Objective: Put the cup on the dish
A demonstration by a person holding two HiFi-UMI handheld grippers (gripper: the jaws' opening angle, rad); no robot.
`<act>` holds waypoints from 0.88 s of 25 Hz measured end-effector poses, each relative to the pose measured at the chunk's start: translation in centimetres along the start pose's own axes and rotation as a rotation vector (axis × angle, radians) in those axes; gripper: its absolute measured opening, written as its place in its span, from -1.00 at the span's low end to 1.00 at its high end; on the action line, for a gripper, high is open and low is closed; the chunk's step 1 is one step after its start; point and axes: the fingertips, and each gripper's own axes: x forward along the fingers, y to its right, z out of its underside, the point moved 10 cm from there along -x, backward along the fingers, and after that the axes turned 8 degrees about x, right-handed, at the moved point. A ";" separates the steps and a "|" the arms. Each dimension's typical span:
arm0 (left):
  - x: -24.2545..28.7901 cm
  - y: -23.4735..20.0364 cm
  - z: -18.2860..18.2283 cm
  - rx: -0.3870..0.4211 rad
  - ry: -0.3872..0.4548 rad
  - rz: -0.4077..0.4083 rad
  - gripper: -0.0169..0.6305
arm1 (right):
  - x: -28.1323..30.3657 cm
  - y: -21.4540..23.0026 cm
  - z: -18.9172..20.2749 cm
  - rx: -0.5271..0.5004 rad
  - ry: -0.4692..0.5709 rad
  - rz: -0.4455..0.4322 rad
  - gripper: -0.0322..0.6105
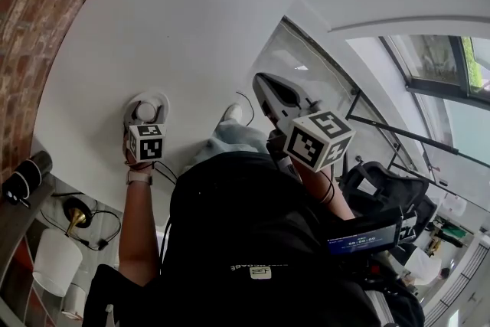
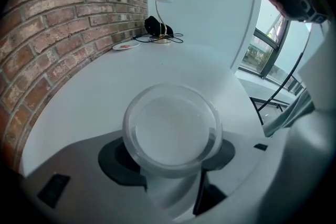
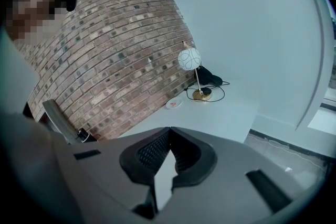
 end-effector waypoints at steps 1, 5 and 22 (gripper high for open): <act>0.0 0.0 0.0 -0.001 0.003 0.001 -0.13 | 0.0 0.0 0.0 0.000 0.000 -0.001 -0.89; 0.2 0.0 0.0 -0.009 0.026 0.005 -0.13 | -0.1 0.1 0.2 0.002 0.000 -0.003 -0.89; -2.6 0.0 -2.2 0.004 0.064 -0.008 -0.12 | -0.8 0.1 0.7 0.012 0.022 -0.051 -0.89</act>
